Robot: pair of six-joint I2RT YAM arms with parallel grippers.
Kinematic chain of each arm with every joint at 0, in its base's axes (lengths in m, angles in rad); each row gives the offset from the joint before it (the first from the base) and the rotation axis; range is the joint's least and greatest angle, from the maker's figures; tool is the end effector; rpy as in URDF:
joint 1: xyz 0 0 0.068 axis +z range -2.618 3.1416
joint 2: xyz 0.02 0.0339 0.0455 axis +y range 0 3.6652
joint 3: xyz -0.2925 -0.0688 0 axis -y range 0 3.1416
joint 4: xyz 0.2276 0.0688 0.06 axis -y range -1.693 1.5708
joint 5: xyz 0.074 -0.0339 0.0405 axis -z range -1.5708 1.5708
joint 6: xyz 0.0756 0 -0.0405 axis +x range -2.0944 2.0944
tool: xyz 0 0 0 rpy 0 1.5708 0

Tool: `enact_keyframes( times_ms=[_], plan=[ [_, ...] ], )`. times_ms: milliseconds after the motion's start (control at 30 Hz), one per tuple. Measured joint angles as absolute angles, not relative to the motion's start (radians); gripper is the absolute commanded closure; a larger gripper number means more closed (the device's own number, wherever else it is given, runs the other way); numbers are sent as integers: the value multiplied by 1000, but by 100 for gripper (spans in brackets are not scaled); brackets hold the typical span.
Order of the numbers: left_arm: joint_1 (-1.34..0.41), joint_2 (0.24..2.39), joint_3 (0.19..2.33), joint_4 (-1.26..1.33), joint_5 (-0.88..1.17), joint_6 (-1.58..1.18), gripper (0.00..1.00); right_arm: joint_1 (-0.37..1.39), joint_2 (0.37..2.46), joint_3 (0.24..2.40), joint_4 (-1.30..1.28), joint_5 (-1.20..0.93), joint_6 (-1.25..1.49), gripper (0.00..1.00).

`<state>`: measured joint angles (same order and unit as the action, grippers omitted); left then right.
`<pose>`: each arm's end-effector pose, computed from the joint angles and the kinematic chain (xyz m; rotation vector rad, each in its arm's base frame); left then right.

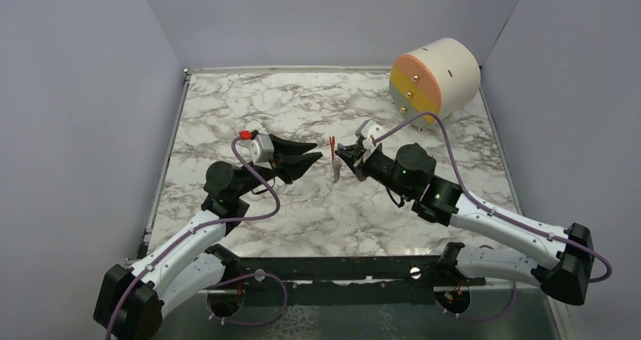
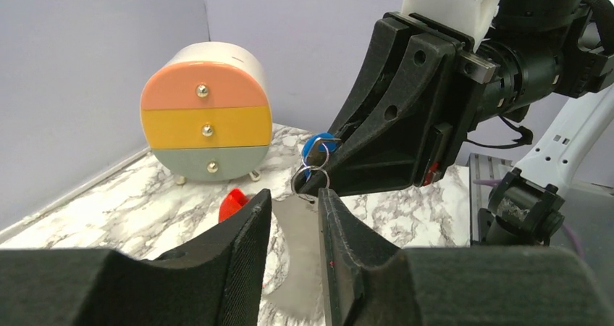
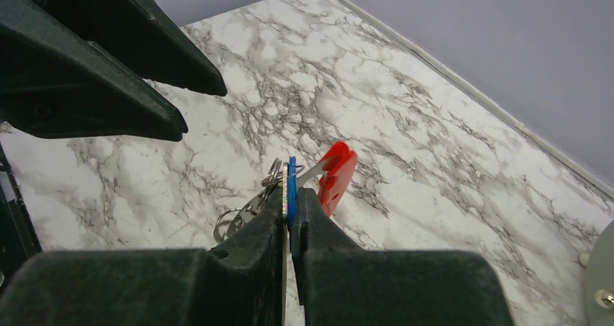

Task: Remove the keys from the keyring

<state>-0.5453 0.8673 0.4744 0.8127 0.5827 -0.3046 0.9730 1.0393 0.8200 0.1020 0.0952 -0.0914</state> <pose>0.1402 -0.1337 0.3607 0.6809 1.1023 -1.0687 0.1496 0.2069 0.3572 -0.8099 1.5188 0.5782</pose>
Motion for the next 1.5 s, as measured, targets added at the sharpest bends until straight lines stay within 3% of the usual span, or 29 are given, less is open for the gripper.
enact_keyframes(
  times_ms=[333,1500],
  plan=[
    [-545,933,461,866,582,-368,59,973,1040,835,97,94,-99,99],
    [-545,1103,464,1074,514,-485,53,972,1029,838,97,2,-110,99]
  ],
)
